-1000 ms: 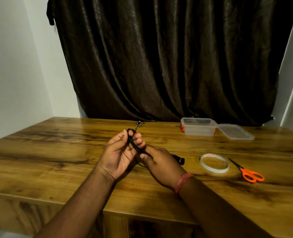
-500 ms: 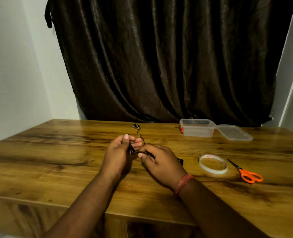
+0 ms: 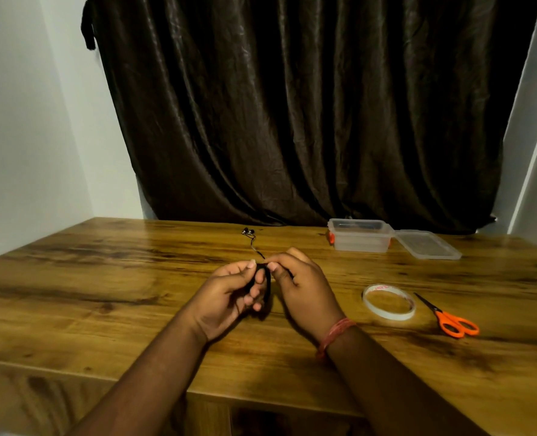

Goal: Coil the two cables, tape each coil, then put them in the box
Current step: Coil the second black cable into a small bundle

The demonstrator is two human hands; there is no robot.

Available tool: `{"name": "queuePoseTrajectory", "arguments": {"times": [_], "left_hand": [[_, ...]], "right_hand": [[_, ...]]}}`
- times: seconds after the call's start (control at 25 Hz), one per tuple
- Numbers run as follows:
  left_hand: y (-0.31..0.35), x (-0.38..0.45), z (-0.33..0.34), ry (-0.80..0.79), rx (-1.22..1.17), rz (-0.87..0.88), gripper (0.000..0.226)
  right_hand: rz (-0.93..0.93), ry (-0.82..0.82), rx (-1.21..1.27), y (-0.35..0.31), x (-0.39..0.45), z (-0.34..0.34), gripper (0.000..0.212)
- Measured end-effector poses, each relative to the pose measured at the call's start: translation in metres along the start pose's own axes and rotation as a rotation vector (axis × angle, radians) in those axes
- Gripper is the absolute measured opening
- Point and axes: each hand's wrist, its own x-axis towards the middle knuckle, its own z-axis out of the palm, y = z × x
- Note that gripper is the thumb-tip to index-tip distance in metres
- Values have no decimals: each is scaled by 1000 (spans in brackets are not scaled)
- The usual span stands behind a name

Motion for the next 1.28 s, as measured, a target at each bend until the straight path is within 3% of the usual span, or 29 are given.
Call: {"name": "queuePoseTrajectory", "arguments": {"times": [0.2, 0.32, 0.4, 0.56, 0.68, 0.84, 1.08, 1.28], "left_hand": [[7, -1, -3, -56, -207, 84, 25], [11, 0, 2, 86, -310, 176, 25], [13, 3, 3, 191, -315, 248, 28], [6, 7, 4, 401, 36, 271, 25], [0, 2, 13, 443, 406, 217, 25], [-6, 0, 8, 347, 572, 123, 28], [-14, 3, -1, 53, 357, -114, 27], [-2, -3, 0, -125, 131, -108, 18]], "right_hand": [[48, -235, -127, -1, -7, 7, 18], [-18, -395, -313, -4, -9, 7, 20], [-82, -419, -351, -8, -10, 6, 22], [-83, -329, -253, -14, -11, 2, 15], [-67, -258, -225, -14, -10, 1, 19], [-56, -137, -253, -15, -7, -7, 7], [-85, 4, -225, -6, 0, -16, 8], [-65, 107, -38, -1, 4, -13, 11]]}}
